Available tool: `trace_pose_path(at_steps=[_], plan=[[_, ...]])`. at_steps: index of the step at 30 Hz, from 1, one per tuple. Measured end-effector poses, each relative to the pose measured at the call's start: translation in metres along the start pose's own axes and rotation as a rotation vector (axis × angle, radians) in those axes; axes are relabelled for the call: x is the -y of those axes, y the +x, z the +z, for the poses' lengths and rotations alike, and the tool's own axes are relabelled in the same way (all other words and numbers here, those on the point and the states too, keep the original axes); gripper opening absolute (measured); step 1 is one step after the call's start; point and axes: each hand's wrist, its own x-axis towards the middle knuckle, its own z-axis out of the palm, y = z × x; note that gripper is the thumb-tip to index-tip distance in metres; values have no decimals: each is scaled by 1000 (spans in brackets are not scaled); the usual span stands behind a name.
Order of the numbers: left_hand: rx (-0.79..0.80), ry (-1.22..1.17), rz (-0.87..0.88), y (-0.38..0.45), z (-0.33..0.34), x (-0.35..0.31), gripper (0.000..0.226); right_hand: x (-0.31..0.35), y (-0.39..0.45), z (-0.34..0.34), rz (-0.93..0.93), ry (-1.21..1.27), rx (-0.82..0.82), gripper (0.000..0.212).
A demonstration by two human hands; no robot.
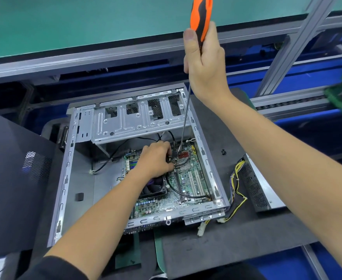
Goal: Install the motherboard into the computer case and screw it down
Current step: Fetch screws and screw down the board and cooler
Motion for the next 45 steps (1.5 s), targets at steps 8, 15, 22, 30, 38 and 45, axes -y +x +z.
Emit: trace_pose_path(at_steps=[8,15,22,30,38,45], plan=[[-200,-181,-132,-1,-5,9,23,-3,-17,3,18,-29,150,28],[-95,-96,67,-1,-2,10,35,-4,-25,8,14,-43,202,16],[31,-102,54,3,-1,12,40,-8,-29,9,49,-54,211,26],[93,-82,46,3,-3,12,37,-13,-33,10,41,-68,230,25],[107,-106,36,3,-3,10,36,-17,-38,12,15,-99,242,19],[106,-103,42,2,-4,10,36,-21,-40,13,-5,-111,243,18]])
